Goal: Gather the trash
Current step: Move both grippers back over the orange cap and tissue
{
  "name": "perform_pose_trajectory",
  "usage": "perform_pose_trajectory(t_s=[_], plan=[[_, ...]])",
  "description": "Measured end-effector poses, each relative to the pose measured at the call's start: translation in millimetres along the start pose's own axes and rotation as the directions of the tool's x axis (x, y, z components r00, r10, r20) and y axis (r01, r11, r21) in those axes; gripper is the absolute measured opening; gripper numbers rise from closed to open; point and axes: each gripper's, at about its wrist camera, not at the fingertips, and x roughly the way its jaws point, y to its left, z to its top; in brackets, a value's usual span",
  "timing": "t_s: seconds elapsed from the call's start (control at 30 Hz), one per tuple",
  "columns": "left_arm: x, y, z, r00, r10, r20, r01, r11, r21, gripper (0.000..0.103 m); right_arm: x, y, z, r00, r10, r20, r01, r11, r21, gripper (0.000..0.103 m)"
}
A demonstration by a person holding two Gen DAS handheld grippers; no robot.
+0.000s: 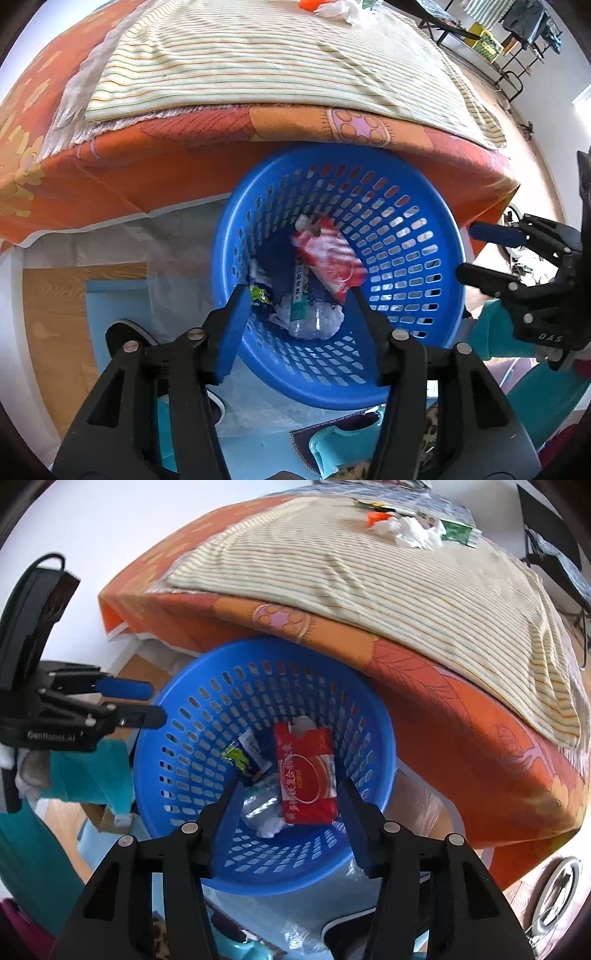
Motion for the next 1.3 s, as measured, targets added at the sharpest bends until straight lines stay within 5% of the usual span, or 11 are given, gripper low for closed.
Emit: perform_pose_trajectory(t_s=[0.3,0.5,0.7,1.3], plan=[[-2,-2,4,1.0,0.009,-0.002,-0.009,1.0,0.003,0.055,-4,-3,3,1.0,-0.007,0.019,0.006,1.0,0.018,0.052],[-21,-12,9,0.993,0.007,0.121,-0.014,0.998,0.059,0.055,-14,-8,11,0.998,-0.013,0.055,0.011,0.999,0.037,0.052],[-20,-14,24,0.995,-0.055,0.088,0.052,0.998,0.031,0.055,-36,-17,27,0.993,-0.015,0.117,0.009,0.999,0.052,0.052],[-62,-20,140,0.973,0.035,0.229,-0.049,0.997,0.056,0.055,-99,-63,96,0.952,-0.074,0.298,0.036,0.991,0.13,0.052]])
